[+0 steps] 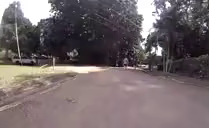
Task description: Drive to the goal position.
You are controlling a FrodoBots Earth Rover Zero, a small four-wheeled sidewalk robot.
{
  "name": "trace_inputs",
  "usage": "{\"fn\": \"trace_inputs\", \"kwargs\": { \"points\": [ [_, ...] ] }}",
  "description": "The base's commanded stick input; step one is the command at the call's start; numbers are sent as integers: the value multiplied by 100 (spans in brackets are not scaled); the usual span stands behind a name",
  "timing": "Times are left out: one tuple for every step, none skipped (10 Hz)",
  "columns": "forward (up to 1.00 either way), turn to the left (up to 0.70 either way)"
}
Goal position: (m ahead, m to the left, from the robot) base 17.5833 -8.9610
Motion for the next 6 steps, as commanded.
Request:
{"fn": "trace_inputs", "kwargs": {
  "points": [
    [70, 0],
    [70, 0],
    [70, 0],
    [70, 0],
    [70, 0],
    [70, 0]
  ]
}}
